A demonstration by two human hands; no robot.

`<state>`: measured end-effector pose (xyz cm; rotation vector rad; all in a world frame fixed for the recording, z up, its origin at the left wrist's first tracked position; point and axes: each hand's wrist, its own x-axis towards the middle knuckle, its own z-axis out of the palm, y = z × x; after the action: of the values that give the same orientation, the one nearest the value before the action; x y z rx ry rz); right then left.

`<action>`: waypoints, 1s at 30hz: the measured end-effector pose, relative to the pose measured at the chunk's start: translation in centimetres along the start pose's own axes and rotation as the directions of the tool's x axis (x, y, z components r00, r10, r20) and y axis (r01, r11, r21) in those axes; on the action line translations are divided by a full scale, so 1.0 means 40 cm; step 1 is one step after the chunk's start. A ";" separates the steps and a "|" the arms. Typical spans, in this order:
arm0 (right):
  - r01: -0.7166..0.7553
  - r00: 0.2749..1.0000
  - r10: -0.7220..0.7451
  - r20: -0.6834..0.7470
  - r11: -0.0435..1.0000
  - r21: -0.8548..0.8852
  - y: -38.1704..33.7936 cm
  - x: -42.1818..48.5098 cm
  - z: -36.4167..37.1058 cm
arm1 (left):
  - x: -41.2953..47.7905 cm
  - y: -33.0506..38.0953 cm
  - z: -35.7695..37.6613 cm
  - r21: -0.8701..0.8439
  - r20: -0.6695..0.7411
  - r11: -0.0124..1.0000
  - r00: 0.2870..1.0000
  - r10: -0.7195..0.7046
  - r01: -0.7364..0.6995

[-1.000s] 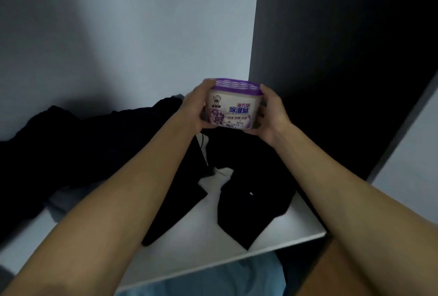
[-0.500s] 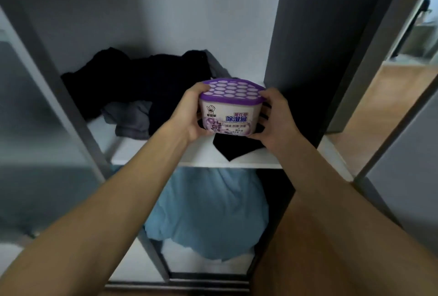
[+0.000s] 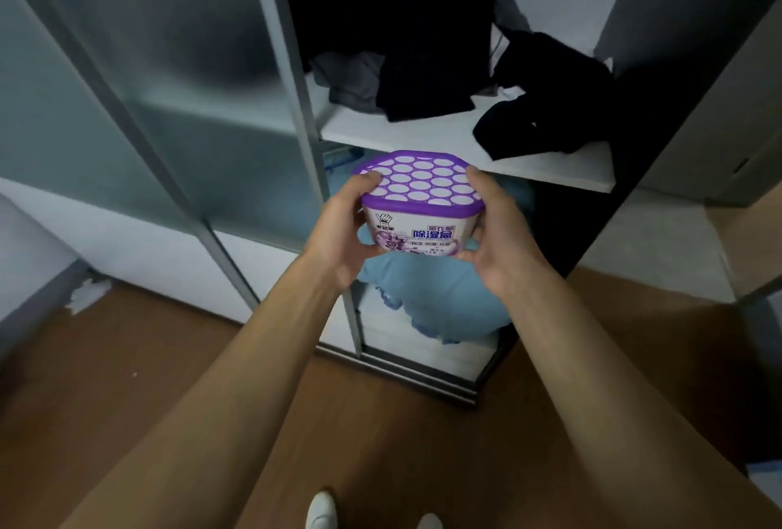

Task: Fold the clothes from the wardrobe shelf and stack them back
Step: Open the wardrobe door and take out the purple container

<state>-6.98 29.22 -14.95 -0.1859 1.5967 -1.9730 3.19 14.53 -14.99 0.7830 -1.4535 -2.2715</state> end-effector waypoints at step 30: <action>-0.162 0.522 0.491 0.697 0.860 -0.484 0.679 -0.619 1.319 | -0.938 0.074 -1.391 -0.116 -0.740 0.946 0.662 0.120 -0.302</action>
<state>46.89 -5.57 -19.73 -0.7542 1.2004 -0.9883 66.73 -6.49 -20.45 1.1844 -0.8218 -1.5943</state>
